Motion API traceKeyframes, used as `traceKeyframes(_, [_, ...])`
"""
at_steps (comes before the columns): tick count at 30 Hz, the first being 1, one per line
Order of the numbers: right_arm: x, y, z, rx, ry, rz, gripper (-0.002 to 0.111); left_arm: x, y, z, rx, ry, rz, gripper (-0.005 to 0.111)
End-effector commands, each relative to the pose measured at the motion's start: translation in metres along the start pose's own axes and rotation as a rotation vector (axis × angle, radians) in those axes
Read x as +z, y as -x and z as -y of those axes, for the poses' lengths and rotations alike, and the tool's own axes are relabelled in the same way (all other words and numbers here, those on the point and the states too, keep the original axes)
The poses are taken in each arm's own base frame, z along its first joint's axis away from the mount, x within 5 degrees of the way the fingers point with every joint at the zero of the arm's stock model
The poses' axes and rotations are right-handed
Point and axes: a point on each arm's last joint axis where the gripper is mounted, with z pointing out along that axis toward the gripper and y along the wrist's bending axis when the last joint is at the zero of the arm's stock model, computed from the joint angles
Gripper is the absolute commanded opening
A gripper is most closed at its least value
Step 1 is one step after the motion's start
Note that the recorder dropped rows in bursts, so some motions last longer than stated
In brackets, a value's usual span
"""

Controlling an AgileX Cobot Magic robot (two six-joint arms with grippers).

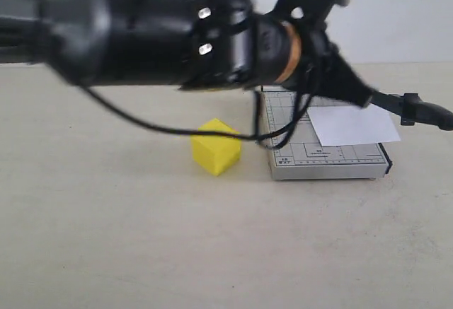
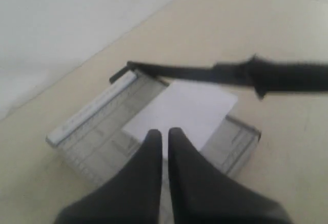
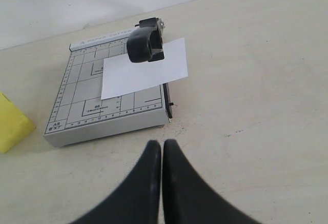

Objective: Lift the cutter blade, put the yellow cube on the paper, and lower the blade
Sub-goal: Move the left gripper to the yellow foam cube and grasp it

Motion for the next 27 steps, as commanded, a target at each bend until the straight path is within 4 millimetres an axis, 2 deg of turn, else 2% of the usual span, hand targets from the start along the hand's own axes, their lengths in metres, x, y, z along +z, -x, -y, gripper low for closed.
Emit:
traceKeyframes(1, [0.0, 0.0, 0.0, 0.011, -0.001, 0.002, 0.001, -0.048, -0.043, -0.031, 0.038, 0.073, -0.082, 0.004])
traceKeyframes(5, [0.0, 0.0, 0.0, 0.022, -0.001, 0.001, 0.001, -0.078, -0.052, -0.063, 0.038, 0.221, -0.115, 0.004])
traceKeyframes(7, [0.0, 0.0, 0.0, 0.027, -0.001, 0.001, 0.001, -0.081, -0.053, -0.072, 0.04, 0.248, -0.117, 0.007])
traceKeyframes(8, [0.0, 0.0, 0.0, 0.027, -0.001, 0.001, 0.001, -0.081, -0.054, -0.076, 0.041, 0.248, -0.117, 0.013])
traceKeyframes(10, [0.0, 0.0, 0.0, 0.027, -0.001, 0.001, 0.001, -0.074, -0.058, -0.079, 0.051, 0.207, -0.117, 0.028])
traceKeyframes(14, [0.0, 0.0, 0.0, 0.027, -0.001, 0.001, 0.001, -0.054, -0.077, -0.081, 0.027, 0.178, -0.173, 0.089])
traceKeyframes(16, [0.0, 0.0, 0.0, 0.027, -0.001, 0.001, 0.001, -0.042, -0.091, -0.083, 0.021, 0.208, -0.234, 0.11])
traceKeyframes(20, [0.0, 0.0, 0.0, 0.027, -0.001, 0.001, 0.001, -0.021, -0.109, -0.076, 0.054, 0.157, -0.285, 0.109])
traceKeyframes(27, [0.0, 0.0, 0.0, 0.027, -0.001, 0.001, 0.001, 0.017, -0.114, -0.083, 0.115, 0.145, -0.295, 0.109])
